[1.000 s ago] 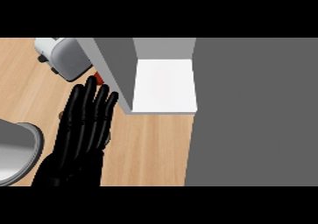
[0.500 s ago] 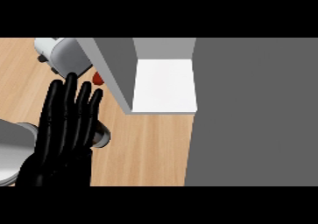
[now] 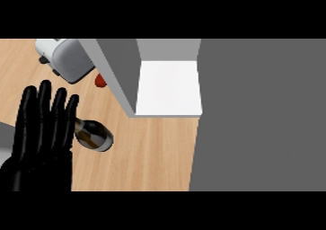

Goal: Pick up the wine, place it into the cabinet and close the cabinet

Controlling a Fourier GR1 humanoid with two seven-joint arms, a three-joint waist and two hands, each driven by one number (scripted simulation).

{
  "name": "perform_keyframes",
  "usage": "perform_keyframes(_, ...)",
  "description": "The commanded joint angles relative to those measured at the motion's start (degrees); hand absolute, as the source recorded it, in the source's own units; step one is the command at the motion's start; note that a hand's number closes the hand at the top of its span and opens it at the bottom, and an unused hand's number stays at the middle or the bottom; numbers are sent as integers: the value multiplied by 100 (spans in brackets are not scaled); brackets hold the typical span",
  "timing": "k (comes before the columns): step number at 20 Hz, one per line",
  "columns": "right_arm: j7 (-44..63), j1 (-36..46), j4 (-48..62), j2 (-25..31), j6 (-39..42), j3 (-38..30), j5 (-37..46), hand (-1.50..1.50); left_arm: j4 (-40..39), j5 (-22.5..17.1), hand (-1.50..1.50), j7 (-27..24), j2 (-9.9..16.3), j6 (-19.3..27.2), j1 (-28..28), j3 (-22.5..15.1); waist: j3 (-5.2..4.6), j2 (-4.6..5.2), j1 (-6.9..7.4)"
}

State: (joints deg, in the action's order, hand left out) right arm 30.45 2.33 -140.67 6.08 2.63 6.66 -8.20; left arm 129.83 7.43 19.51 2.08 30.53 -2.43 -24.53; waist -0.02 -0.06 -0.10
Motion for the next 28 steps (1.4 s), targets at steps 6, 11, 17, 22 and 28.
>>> perform_keyframes(6,783,277,-731,83,-188,-405,-468,-150,45,-738,-150,-743,380,-344,955,1083,-6,-6,26)
perform_keyframes(11,582,605,-324,-183,-300,98,155,-150,-635,-1203,-150,-1671,185,-739,1352,1366,-5,-2,37)
perform_keyframes(17,513,527,-298,-132,-141,-11,27,-150,-1642,-1910,-150,-2176,414,-1346,1108,2475,-3,3,19)
perform_keyframes(22,302,326,-261,-174,22,-200,-246,-150,-2202,-2084,-150,-2161,548,-1648,919,2768,-1,4,10)
perform_keyframes(28,446,550,-221,-85,11,-332,-316,-150,-3391,-2395,-150,-2636,546,-2185,675,3025,0,8,0)
